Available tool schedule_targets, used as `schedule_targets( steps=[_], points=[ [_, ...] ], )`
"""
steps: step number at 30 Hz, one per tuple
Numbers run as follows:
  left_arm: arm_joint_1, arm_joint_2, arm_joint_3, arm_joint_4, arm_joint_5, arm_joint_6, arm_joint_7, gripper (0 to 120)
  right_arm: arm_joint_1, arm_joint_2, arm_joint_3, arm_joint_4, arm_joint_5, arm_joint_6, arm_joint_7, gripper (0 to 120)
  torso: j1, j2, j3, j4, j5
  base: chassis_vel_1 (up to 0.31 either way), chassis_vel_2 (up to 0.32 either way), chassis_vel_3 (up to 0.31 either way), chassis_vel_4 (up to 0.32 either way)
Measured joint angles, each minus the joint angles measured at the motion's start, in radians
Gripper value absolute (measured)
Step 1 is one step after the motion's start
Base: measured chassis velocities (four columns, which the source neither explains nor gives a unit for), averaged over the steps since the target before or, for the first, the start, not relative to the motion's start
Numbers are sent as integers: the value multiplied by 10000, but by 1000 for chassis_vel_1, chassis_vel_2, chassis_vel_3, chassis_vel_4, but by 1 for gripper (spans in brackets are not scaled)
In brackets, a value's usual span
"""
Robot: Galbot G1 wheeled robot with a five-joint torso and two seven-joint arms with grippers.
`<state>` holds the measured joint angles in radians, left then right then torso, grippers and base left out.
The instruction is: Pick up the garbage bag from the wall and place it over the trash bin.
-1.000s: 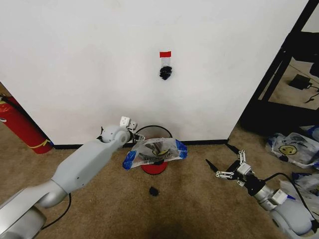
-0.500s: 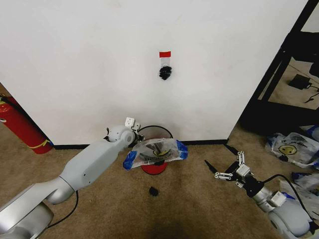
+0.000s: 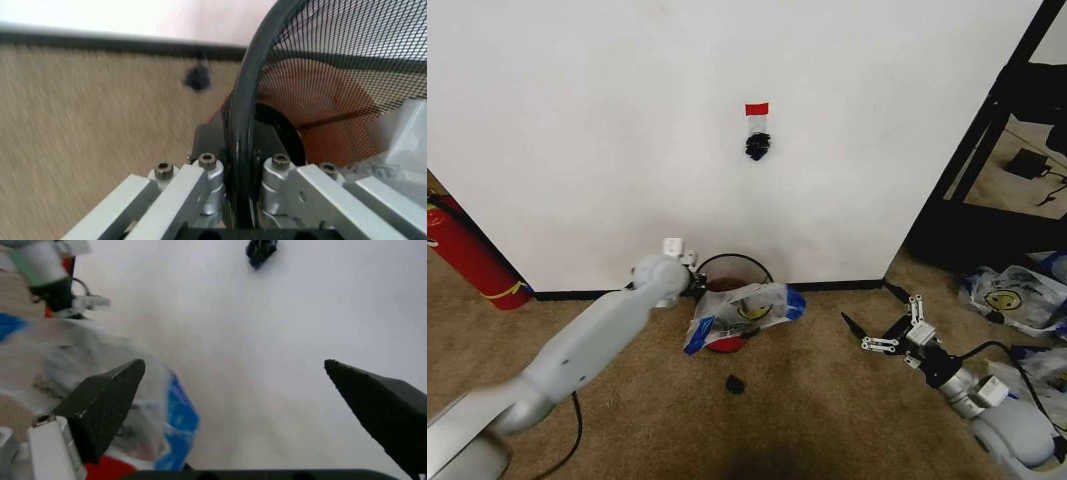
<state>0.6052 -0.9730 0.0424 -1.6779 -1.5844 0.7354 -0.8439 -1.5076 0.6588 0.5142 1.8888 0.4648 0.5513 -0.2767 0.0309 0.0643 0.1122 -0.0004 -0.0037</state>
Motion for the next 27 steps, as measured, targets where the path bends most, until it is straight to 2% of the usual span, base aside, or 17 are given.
schedule_targets(
  steps=[3,8,11,13,16,19,24,27],
  points=[
    [944,-129,-978,-1005,-902,-21,-800,3,49,-238,55,142,159,-35,2,100,0,0,-1,-9,1,0,0,0,0],
    [1861,-568,-1624,-1774,-1102,-659,-1358,3,-10,-123,35,475,0,-121,-2,100,0,0,-1,-14,2,0,0,0,0],
    [2322,-1209,-1700,-1999,-604,-1353,-1755,3,-79,36,67,652,-211,-128,-63,100,0,0,-1,-9,4,0,0,0,0],
    [2409,-1350,-1671,-2014,-441,-1495,-1842,3,-81,60,94,673,-227,-128,-62,100,1,0,-1,-11,4,0,0,0,0],
    [3022,-2139,-1522,-2067,755,-2348,-2337,3,29,101,111,710,-239,-201,-31,100,0,0,0,-13,3,0,0,0,0],
    [3514,-2601,-1500,-2215,1421,-2840,-2753,3,83,137,110,708,-265,-248,-12,100,0,0,0,-8,3,0,0,0,0],
    [4466,-3205,-1787,-2536,2349,-3450,-2895,3,144,215,82,610,-337,-248,-9,100,0,0,0,-8,5,0,0,0,0],
    [4814,-3544,-2001,-2678,2522,-3549,-2922,3,156,241,82,568,-341,-232,-10,100,0,0,0,-8,5,0,0,0,0]
  ],
)
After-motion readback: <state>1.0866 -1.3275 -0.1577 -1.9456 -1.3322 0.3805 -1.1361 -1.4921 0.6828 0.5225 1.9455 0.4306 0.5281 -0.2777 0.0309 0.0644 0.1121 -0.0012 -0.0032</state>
